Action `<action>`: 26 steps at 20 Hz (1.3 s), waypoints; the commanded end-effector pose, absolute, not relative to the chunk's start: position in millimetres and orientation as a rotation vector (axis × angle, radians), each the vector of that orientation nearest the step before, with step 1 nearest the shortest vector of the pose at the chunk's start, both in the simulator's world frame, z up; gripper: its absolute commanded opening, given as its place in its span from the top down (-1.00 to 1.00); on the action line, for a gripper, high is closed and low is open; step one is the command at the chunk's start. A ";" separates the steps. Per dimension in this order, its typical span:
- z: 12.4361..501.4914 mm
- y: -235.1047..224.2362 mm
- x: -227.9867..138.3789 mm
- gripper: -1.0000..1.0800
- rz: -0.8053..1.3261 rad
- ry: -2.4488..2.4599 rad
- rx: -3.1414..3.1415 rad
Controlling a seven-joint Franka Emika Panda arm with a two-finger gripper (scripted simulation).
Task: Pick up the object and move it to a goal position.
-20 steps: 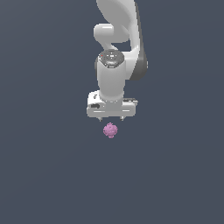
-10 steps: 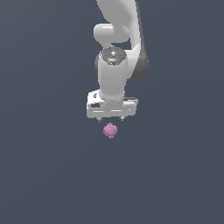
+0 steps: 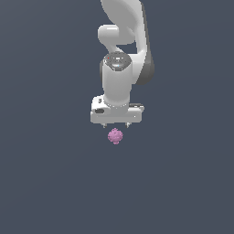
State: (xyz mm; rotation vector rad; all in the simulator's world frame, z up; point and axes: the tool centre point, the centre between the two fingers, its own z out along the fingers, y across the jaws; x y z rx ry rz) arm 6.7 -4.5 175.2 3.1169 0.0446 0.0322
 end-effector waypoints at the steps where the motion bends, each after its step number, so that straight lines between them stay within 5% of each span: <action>1: 170.3 -4.3 5.6 -0.92 0.030 -0.011 3.120; 26: 95.4 -7.7 -16.7 -0.92 0.002 -0.931 3.001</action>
